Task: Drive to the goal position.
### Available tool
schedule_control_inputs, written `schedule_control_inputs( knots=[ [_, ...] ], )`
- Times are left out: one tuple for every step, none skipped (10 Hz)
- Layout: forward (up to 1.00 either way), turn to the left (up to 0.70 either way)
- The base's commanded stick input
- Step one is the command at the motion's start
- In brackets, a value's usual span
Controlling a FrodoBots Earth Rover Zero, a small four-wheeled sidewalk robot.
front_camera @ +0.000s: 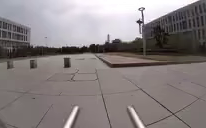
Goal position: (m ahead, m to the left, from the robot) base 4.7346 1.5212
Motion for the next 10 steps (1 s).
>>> schedule_control_inputs(
  knots=[
    [0.0,0.0],
    [0.0,0.0],
    [0.0,0.0],
    [0.0,0.0],
    [0.3,0.0],
    [0.7,0.0],
    [0.7,0.0],
    [0.7,0.0],
    [0.7,0.0],
    [0.7,0.0]
  ],
)
